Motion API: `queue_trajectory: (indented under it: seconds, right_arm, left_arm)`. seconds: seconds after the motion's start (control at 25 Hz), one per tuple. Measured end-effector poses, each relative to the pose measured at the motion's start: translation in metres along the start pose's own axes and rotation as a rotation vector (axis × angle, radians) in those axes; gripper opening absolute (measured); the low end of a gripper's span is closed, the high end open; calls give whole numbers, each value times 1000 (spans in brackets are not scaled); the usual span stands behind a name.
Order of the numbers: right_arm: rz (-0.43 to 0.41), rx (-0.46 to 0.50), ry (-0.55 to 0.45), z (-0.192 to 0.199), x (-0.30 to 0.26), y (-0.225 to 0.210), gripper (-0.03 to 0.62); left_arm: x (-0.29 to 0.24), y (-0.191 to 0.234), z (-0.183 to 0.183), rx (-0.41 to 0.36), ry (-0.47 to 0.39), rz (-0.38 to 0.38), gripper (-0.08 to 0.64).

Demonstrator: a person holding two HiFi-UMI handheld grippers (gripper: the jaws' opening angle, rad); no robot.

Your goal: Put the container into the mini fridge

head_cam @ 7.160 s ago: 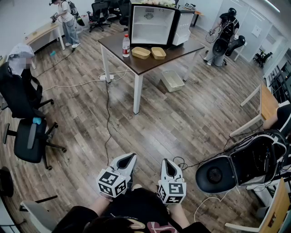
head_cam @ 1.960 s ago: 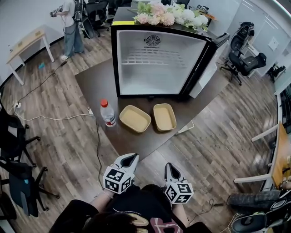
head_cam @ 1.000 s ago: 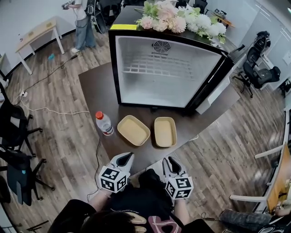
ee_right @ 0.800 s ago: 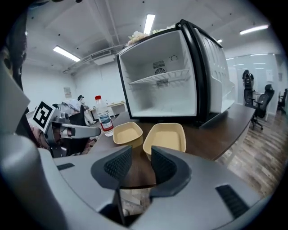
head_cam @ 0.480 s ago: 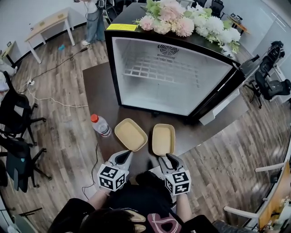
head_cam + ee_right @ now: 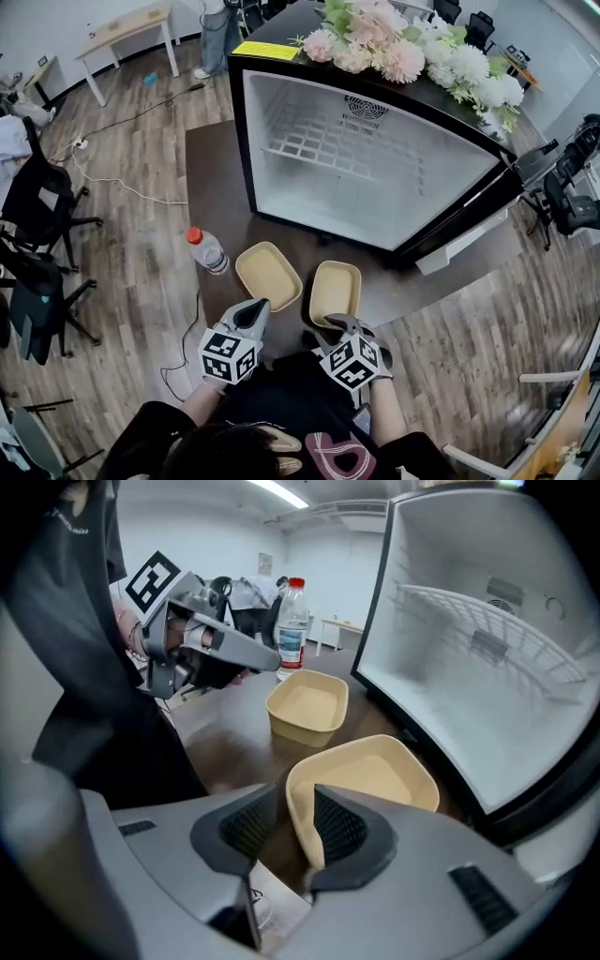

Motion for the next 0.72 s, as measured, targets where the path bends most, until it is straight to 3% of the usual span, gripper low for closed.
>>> queue_trajectory:
  seconds: [0.32, 0.72]
  right_arm:
    - [-120, 127, 121, 6, -22, -12, 126]
    - [-161, 193, 135, 7, -33, -25, 38]
  left_arm:
    - [-2, 4, -5, 40, -56, -107, 9]
    - [-9, 2, -12, 34, -91, -162, 9]
Point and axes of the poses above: the fingertips, and each gripper's own axes: x backward along the fingers, y to its left, z out of its underside, the point moved 9 cm from there along x, backward along the fingers, and after that the axes turned 1 degree about -x, right-handed, at the moved point
